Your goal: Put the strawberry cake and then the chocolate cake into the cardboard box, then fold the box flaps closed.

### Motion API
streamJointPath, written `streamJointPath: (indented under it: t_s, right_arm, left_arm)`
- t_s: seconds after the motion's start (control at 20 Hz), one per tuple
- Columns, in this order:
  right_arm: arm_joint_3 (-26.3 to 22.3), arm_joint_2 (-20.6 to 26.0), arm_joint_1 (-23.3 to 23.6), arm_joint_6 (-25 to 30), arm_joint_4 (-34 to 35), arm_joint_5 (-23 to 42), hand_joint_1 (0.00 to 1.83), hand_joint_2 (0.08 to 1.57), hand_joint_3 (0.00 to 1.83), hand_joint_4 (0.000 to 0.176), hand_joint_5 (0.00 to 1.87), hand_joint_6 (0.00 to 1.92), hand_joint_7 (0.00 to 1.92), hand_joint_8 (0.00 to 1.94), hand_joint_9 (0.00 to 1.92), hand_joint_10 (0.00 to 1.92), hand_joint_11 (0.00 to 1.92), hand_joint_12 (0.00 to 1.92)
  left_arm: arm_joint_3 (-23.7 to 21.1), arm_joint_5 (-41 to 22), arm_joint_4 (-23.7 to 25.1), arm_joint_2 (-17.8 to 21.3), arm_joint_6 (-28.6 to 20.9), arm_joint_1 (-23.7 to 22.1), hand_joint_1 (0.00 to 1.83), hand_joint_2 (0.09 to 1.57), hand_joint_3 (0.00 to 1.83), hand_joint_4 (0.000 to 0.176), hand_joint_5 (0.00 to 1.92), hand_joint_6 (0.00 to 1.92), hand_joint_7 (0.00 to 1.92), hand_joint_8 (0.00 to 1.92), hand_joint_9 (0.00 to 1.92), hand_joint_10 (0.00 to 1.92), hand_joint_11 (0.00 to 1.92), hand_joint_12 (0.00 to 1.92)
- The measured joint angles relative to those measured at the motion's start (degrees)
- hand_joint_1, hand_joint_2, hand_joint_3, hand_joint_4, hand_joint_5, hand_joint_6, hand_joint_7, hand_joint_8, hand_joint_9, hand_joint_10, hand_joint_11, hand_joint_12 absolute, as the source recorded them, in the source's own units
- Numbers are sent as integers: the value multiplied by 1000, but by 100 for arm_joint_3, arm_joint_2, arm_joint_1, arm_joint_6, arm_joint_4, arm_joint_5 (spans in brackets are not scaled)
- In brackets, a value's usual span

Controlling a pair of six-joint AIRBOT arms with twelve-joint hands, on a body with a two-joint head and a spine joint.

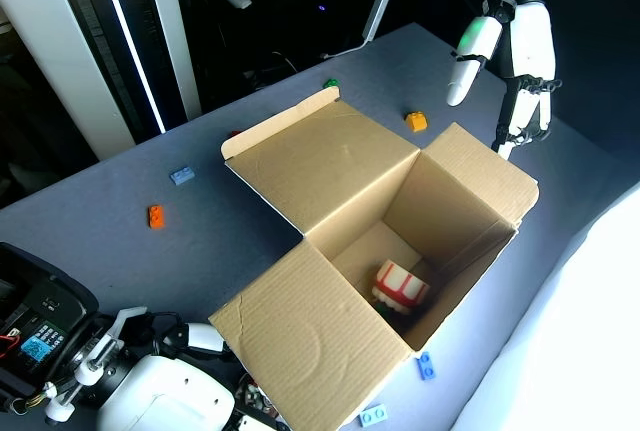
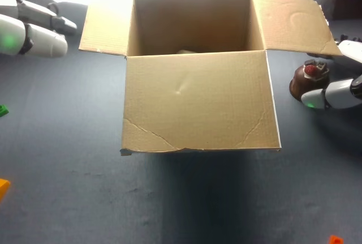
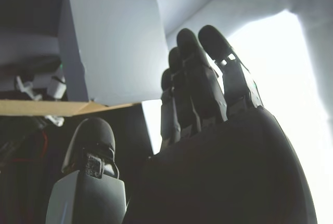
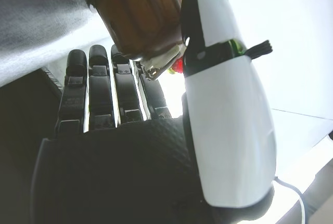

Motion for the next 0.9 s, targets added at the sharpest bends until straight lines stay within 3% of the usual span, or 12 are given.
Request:
streamJointPath:
  t_s: [0.1,0.25,0.3,0.35,0.45,0.5,0.55,0.6,0.65,0.7,0.8,0.9]
  right_arm:
    - [0,2,0,0,-55,7,973,1056,2,0,118,7,188,2,164,9,0,432]
    - [0,-4,-2,0,-116,15,1038,1056,0,0,253,53,301,23,267,47,0,712]
    - [0,-2,-31,0,-111,33,1080,1059,0,0,356,111,479,45,377,272,0,1006]
    - [0,-2,-31,-2,-114,31,1080,1059,0,0,356,111,479,45,377,272,0,1006]
    - [2,-2,-37,-2,-136,61,1142,1048,0,0,449,273,624,119,319,818,0,1251]
    - [24,-2,-37,0,-173,101,1184,1044,0,0,364,856,541,658,338,1119,0,1499]
    - [24,-2,-37,0,-173,114,1180,1057,2,0,449,1013,561,936,398,1202,16,1628]
    - [31,0,-42,0,-173,125,1128,1230,12,0,614,1361,675,1362,382,1343,41,1765]
    - [31,2,-42,0,-173,125,1128,1230,12,0,614,1361,675,1362,382,1343,41,1765]
    - [31,2,-42,0,-175,122,1124,1265,4,12,678,1376,689,1485,381,1431,77,1834]
    - [31,2,-42,0,-179,122,1151,1234,0,26,784,1307,755,1376,486,1406,204,1819]
    - [31,2,-44,0,-203,125,1161,1219,0,25,804,1315,781,1306,538,1356,237,1835]
  left_arm:
    - [-24,-26,153,0,-20,4,211,1269,0,40,277,0,415,0,481,0,22,1243]
    - [-37,-105,142,4,-221,2,212,1273,0,36,293,6,419,2,489,3,36,1253]
    - [-35,-116,238,4,-442,-15,219,1274,0,32,279,0,410,0,483,1,16,1247]
    - [-24,-127,254,4,-483,-55,219,1274,0,32,279,0,410,0,483,1,16,1247]
    - [-24,-105,173,4,-494,-160,221,1271,0,33,286,4,420,4,496,6,34,1258]
    - [-24,-79,87,4,-520,-160,218,1268,0,37,286,3,423,3,501,7,45,1258]
    - [-24,-92,109,4,-520,-160,217,1269,0,34,287,3,426,4,504,8,44,1261]
    - [-13,-114,140,4,-516,-160,225,1268,0,35,296,6,425,3,506,8,47,1267]
    - [-13,-114,155,4,-516,-160,225,1268,0,35,296,6,425,3,506,8,47,1267]
    - [-13,-111,162,4,-516,-160,225,1268,0,37,296,6,424,2,507,8,49,1272]
    - [13,-225,142,4,-522,-146,206,1276,2,35,282,0,420,2,508,7,56,1285]
    - [55,-297,92,4,-573,-103,188,1285,4,37,274,0,413,1,506,4,33,1308]
